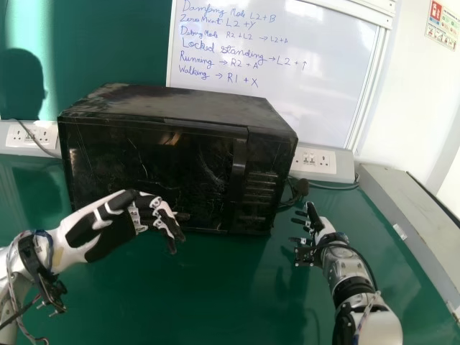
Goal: Open the door of oven
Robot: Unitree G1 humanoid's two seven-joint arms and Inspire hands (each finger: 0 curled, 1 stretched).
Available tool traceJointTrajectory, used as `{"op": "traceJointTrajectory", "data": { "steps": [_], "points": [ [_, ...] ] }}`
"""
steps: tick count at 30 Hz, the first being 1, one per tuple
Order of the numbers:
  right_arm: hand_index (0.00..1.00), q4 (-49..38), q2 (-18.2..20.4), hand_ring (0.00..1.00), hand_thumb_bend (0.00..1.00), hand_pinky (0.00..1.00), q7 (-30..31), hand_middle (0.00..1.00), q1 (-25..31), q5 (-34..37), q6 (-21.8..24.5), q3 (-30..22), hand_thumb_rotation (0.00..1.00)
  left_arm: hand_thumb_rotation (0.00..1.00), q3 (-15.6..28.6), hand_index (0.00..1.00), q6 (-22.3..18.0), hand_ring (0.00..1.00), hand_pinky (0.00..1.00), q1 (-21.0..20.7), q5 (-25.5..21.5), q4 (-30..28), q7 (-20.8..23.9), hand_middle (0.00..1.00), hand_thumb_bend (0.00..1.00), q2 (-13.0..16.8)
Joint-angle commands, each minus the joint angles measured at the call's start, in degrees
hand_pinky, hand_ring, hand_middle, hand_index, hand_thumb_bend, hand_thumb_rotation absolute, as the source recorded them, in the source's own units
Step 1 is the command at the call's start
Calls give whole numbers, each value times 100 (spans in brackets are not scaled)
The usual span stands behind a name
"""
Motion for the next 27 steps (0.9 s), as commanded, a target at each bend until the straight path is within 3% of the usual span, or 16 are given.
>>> {"op": "traceJointTrajectory", "data": {
  "steps": [1, 9, 11, 14, 18, 27],
  "points": [
    [77, 35, -23, 56, 57, 45, -10, 73, -54, 33, 17, -43, 33, 8, 160, 49, 366, 45, 35, -29, -331, -64, 89, 55, 51, -94],
    [78, 37, -18, 54, 56, 44, -37, 72, -62, -13, 29, -8, 33, 9, 461, 50, 852, 48, 36, 116, -705, 25, 660, 58, 51, -546],
    [78, 34, -21, 55, 55, 43, 0, 72, -61, -11, 26, -2, 33, 43, 485, 61, 763, 50, 37, 130, -675, 94, 711, 60, 67, -654],
    [79, 40, -26, 57, 54, 45, 22, 73, -56, -6, 12, -5, 34, 63, 551, 66, 918, 51, 37, 114, -808, 182, 721, 62, 74, -756],
    [79, 33, -25, 58, 54, 45, 50, 74, -49, 19, -16, -34, 31, 70, 673, 65, 1067, 50, 36, 88, -924, 257, 775, 60, 82, -867],
    [82, 38, -32, 58, 55, 47, 25, 75, -63, -22, 13, 10, 34, 86, 836, 71, 972, 57, 39, 42, -1015, 590, 452, 68, 87, -961]
  ]
}}
